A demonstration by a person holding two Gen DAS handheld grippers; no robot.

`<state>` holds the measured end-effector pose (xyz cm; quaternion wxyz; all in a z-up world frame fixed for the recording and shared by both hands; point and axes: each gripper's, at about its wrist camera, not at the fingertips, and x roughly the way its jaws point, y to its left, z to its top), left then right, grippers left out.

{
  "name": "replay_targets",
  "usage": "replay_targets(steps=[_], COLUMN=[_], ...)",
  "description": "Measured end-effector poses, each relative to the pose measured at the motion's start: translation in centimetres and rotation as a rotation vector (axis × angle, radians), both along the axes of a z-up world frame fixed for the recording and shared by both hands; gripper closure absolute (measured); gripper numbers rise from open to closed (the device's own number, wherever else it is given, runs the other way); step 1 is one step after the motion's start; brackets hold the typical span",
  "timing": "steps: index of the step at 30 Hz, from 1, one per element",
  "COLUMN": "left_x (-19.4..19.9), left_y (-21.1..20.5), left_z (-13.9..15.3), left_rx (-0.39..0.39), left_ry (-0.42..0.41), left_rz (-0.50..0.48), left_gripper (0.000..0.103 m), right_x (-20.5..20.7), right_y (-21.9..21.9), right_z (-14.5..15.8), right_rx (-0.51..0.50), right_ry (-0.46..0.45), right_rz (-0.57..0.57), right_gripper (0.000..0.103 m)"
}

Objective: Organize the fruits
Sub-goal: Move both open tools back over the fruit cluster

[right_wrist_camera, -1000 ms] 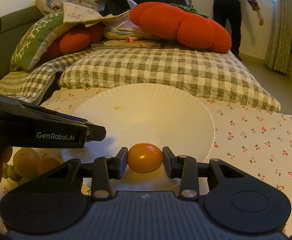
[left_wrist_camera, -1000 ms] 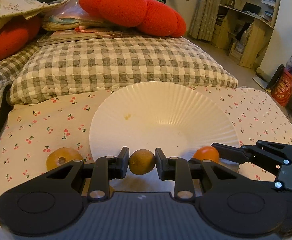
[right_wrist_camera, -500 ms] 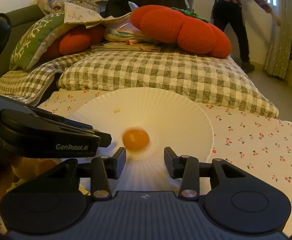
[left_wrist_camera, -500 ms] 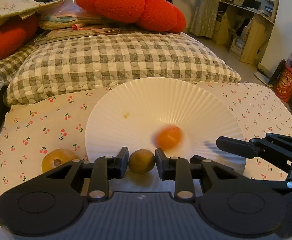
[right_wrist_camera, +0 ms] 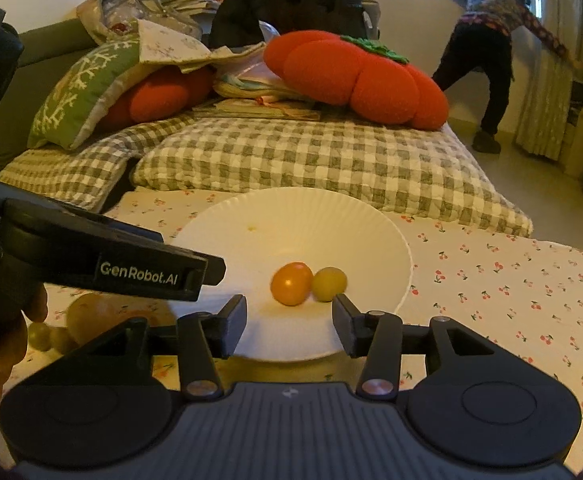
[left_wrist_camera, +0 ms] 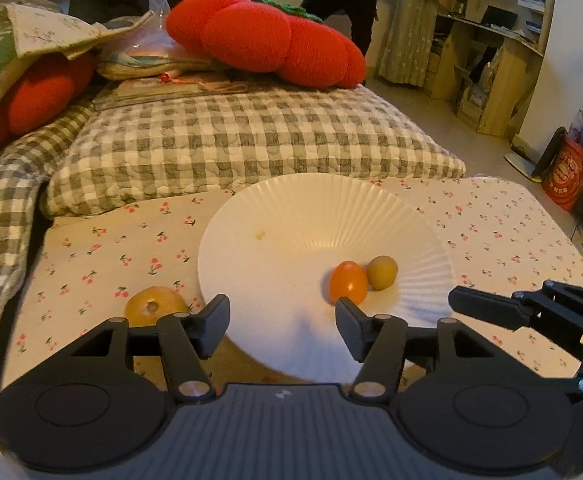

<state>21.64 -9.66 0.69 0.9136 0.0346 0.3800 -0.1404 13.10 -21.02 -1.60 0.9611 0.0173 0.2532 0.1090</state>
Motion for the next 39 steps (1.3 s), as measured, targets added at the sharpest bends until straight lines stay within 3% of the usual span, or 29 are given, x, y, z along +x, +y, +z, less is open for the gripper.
replay_targets(steps=[12,24,29,39], left_x=[-5.4,-11.0,-12.9,-14.6], left_y=[3.0,6.0,7.6,10.1], left_z=[1.7,1.1,0.7,-0.5], left_rx=[-0.022,-0.033,-0.053,-0.060], left_ry=[0.016,0.069,0.085,0.106], left_rz=[0.067,0.126,0.162,0.216], left_gripper=[0.038,0.038,0.038,0.038], right_x=[-4.4,-8.8,-10.4,-11.7], right_y=[0.6,1.8,2.9,5.3], right_z=[0.0,-0.3,-0.7,-2.1], right_rx=[0.057,0.102,0.100,0.086], right_ry=[0.015,0.038,0.045,0.086], right_rz=[-0.021,0.001,0.032,0.083], right_gripper=[0.053,0.052,0.044,0.043])
